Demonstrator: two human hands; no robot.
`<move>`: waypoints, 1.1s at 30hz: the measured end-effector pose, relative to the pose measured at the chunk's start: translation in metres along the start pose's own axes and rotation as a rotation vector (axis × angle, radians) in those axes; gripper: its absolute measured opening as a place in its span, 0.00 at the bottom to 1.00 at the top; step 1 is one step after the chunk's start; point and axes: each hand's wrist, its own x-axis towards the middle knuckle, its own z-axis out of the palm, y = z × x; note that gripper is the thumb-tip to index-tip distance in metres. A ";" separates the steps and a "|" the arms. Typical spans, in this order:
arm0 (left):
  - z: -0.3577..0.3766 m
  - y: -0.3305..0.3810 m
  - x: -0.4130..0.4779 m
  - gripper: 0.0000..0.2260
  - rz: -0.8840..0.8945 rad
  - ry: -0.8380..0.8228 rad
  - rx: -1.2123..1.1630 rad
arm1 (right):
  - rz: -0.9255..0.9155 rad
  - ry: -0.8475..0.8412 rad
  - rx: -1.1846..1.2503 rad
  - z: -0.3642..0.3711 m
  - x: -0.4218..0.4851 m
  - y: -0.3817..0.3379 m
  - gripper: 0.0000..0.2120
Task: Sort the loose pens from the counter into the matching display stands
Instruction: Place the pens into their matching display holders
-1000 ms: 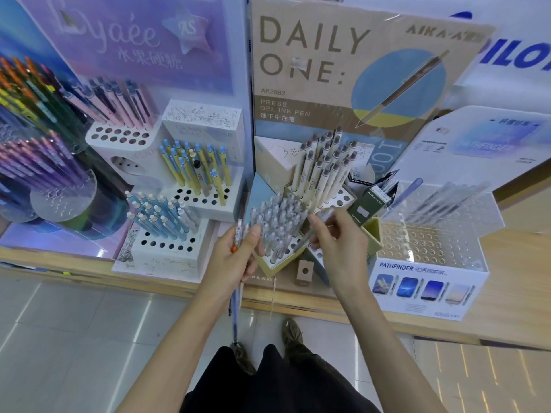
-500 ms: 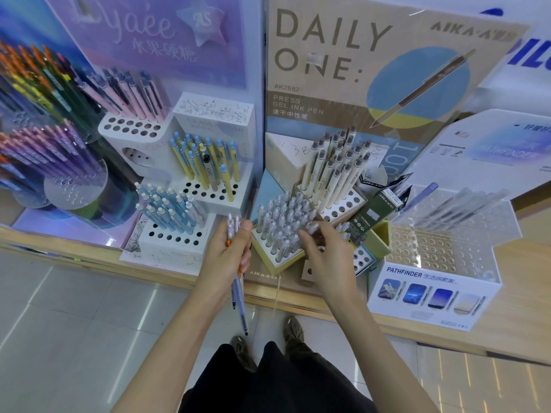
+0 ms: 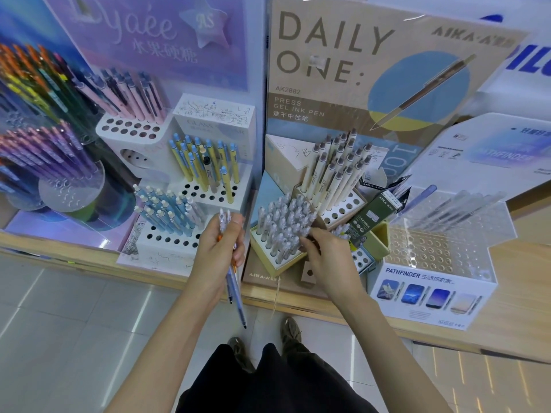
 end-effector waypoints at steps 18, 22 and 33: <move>-0.001 0.006 0.001 0.07 0.008 -0.052 -0.015 | -0.001 -0.026 -0.046 0.002 -0.006 -0.004 0.06; 0.001 0.011 0.004 0.08 -0.025 -0.071 -0.139 | -0.001 0.238 0.062 -0.011 -0.021 -0.020 0.10; 0.028 0.035 0.018 0.08 0.025 -0.007 -0.223 | 0.104 -0.229 0.438 -0.001 -0.020 -0.070 0.06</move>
